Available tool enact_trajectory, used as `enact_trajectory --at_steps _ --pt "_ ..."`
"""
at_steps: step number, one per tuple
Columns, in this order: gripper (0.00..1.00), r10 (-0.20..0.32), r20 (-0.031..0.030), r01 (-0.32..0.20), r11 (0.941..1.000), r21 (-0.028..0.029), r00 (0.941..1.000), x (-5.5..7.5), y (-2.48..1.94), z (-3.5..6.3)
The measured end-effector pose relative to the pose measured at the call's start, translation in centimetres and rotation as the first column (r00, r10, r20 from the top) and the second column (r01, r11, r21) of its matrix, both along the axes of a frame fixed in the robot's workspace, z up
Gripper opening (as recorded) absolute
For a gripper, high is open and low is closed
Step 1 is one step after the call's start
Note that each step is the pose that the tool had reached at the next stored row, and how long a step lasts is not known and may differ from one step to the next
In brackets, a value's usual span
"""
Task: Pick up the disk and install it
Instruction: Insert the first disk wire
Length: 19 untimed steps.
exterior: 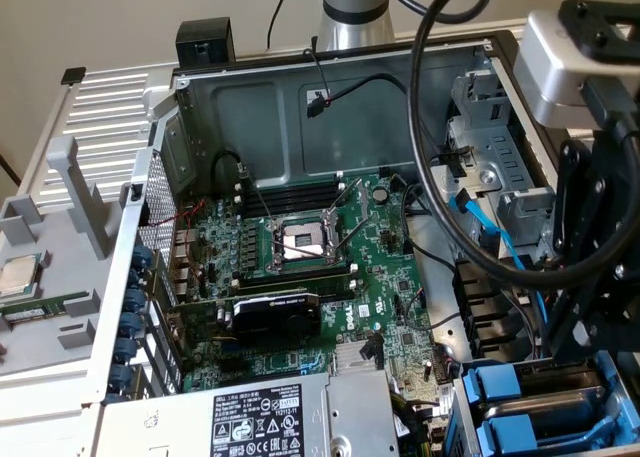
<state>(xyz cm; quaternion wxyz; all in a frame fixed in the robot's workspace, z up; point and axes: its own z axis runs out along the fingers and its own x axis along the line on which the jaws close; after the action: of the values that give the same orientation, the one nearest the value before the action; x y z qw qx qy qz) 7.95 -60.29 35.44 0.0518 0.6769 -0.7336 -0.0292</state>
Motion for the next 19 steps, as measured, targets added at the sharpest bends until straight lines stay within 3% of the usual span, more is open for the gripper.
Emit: enact_trajectory --at_steps 8,19 --pt "0.17 0.039 0.0003 -0.039 0.9991 0.0197 0.9993 0.00 -0.16 0.00" --pt "0.17 0.043 0.0034 -0.043 0.9988 0.0220 0.9991 0.01 -0.33 -0.01"
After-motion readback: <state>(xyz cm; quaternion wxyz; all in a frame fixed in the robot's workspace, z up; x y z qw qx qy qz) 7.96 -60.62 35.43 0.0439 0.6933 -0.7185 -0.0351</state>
